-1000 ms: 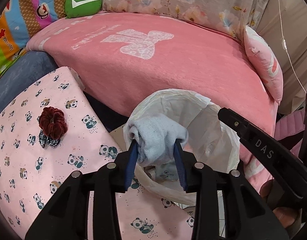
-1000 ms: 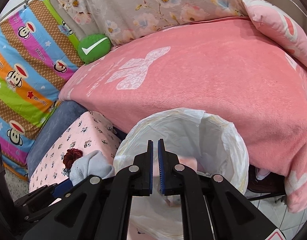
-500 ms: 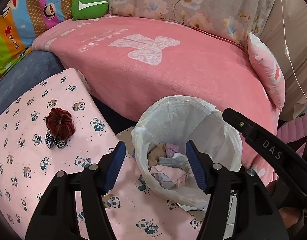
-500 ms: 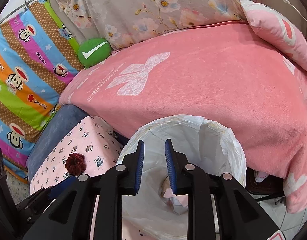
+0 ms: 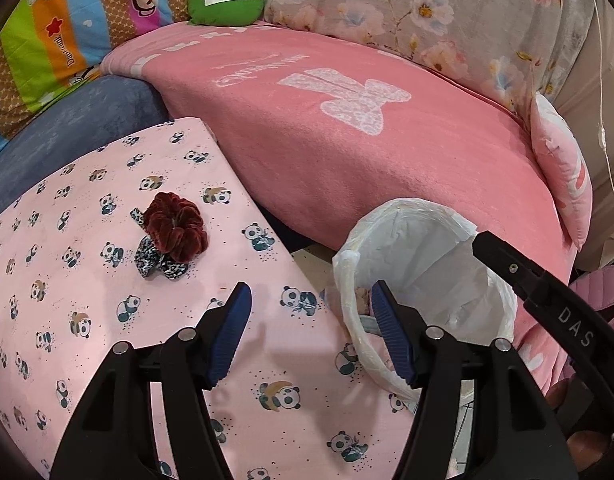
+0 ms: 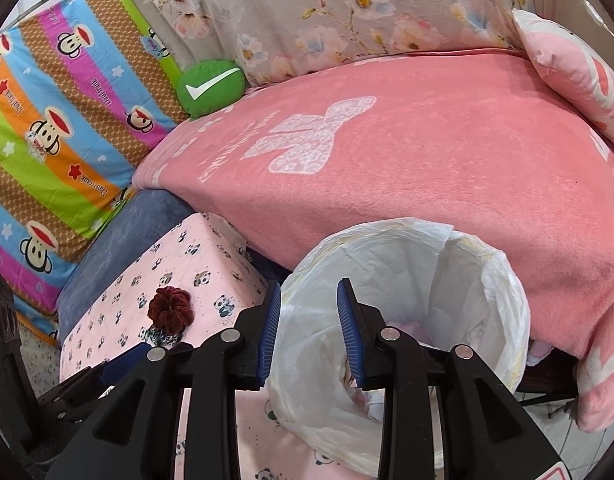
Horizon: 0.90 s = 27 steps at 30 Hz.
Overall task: Collect trash
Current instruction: 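Move both open tools back to the two scrunchies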
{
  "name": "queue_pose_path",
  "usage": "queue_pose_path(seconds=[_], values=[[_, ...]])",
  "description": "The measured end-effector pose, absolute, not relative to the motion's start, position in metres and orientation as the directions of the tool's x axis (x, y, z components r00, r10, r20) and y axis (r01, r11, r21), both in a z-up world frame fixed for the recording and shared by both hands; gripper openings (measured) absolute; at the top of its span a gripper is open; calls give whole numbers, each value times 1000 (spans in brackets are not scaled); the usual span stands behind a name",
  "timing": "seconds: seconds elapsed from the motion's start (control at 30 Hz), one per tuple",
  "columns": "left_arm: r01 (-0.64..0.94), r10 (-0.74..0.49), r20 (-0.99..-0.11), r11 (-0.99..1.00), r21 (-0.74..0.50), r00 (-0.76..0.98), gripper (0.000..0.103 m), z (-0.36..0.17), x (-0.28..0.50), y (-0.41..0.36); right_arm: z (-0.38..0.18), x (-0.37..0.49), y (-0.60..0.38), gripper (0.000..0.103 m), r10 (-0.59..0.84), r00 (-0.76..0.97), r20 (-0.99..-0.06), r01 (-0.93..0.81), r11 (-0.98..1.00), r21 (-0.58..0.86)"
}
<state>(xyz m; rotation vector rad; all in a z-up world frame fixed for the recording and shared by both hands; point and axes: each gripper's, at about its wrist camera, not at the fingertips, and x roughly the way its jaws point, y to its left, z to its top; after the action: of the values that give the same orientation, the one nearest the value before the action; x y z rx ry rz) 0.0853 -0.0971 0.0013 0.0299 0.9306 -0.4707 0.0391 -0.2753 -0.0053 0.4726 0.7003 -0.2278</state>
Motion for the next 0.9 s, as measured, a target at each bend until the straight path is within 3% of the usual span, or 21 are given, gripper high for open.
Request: queue_pose_path(seconds=[0.17,0.9], values=[[355,-347,-779,919,-172,521,67,-3,92,-74,-6,47,-256,32,-25,739,-673,328,886,327],[145,-258,-799,966,-213,542,71,-27,129,34,-18,102,-157,43,48,697,-716,209,941,266]])
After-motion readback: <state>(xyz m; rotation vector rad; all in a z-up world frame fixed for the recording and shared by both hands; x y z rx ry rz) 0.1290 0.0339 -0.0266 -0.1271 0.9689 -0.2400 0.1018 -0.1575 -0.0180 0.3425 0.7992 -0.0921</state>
